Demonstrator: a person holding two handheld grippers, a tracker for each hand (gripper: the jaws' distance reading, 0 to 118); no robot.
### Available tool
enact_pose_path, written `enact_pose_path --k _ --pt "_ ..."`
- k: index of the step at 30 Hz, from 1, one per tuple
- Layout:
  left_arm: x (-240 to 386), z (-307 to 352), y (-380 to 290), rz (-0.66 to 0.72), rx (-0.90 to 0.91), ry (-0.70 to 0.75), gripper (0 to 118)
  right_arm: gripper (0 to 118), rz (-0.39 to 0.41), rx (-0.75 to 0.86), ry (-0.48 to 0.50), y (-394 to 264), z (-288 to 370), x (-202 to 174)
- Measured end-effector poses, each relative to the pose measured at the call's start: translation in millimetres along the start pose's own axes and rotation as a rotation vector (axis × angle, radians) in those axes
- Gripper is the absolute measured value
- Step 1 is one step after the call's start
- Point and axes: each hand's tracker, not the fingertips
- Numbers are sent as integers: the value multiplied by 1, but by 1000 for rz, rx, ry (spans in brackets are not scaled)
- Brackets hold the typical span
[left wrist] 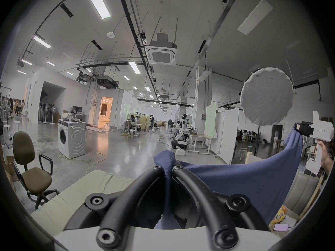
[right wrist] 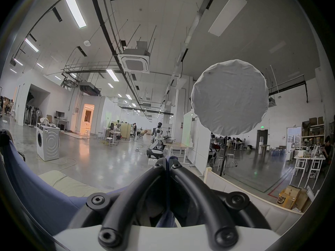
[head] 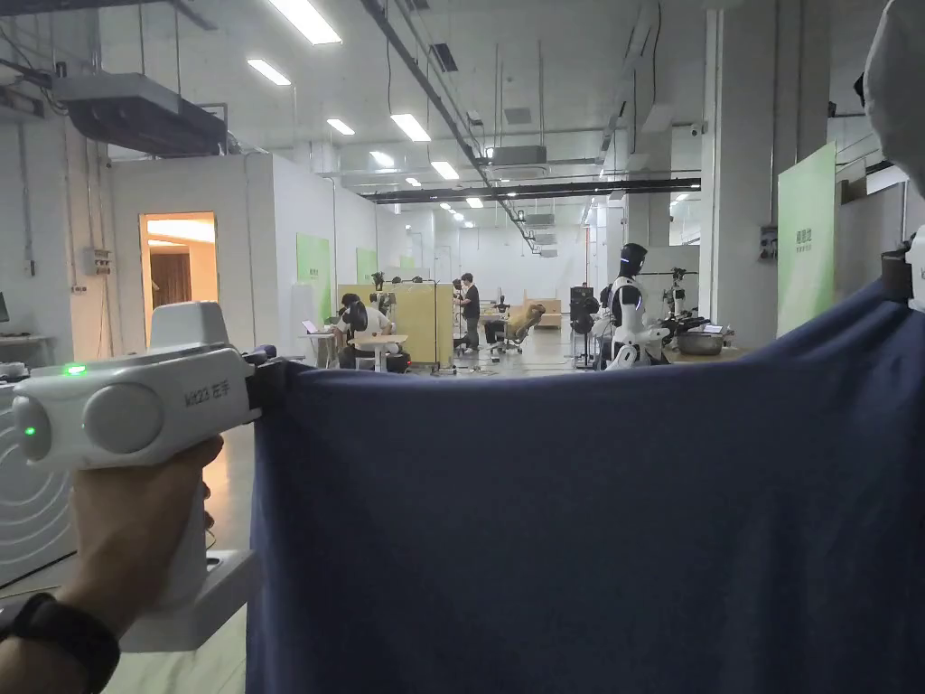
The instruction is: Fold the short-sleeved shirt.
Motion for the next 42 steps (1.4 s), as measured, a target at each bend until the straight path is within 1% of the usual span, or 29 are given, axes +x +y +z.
enact_pose_path --k 2,5,6,10,11,12,17,18,20,25,26,27,28,29,30,31,32,33,34,35,36,37,38,40,41,42 --pt "-1 -16 1 -1 -4 9 4 2 5 1 -5 0 -14 -2" --pt "0 -39 1 -21 -11 18 4 2 -16 -2 -11 -1 -34 -3" --pt "0 -46 1 -41 14 16 4 2 -20 -2 -12 -3 -40 -4" --pt "-1 -75 -3 -20 14 33 4 2 -36 -30 -16 -7 -72 -11" --pt "-3 -84 -6 22 -15 41 4 2 -23 -20 -33 -11 -77 -15" --pt "-2 -91 -8 25 -17 46 4 2 -23 -21 -33 -15 -84 -18" --pt "-3 -137 -19 10 -60 72 4 2 -14 -44 -50 -28 -120 -34" --pt "-3 -145 -19 2 -51 66 4 2 -18 -18 -67 -29 -123 -35" --pt "-3 -160 -22 -2 -60 65 4 2 -16 -39 -83 -30 -138 -41" --pt "-6 -185 -41 -18 -98 76 4 2 -3 -29 -71 -32 -151 -49" --pt "-6 -189 -47 -25 -97 82 4 2 -6 -36 -64 -37 -152 -49" --pt "-6 -191 -53 -20 -116 83 4 2 9 -57 -57 -48 -154 -49" --pt "-8 -191 -62 -8 -121 77 4 2 30 -84 -49 -59 -151 -53" --pt "-9 -191 -74 19 -126 70 4 2 20 -79 -39 -74 -146 -53" --pt "-9 -192 -88 26 -155 70 4 2 14 -113 -16 -89 -143 -53" --pt "-8 -190 -102 24 -154 71 4 2 3 -121 -19 -103 -137 -53" --pt "-7 -186 -120 16 -164 66 4 2 -17 -155 15 -120 -130 -55" --pt "-6 -182 -136 9 -197 50 4 2 -21 -202 15 -136 -123 -57" --pt "-6 -176 -153 26 -208 47 4 2 2 -206 7 -150 -114 -57" --pt "-5 -170 -169 36 -248 20 4 2 -24 -248 20 -164 -107 -57" --pt "-6 -161 -187 61 -261 -3 4 2 -40 -257 5 -181 -96 -57" --pt "-5 -154 -202 57 -271 2 4 2 -5 -226 18 -191 -88 -57" --pt "-3 -147 -220 29 -323 4 4 2 -67 -338 50 -212 -78 -55" --pt "-3 -129 -249 66 -335 -7 4 2 -25 -347 70 -236 -52 -56" --pt "-8 -124 -264 92 -377 -22 4 2 -52 -359 80 -251 -33 -55" --pt "-8 -112 -278 106 -386 -23 4 2 -35 -349 81 -262 -16 -53"
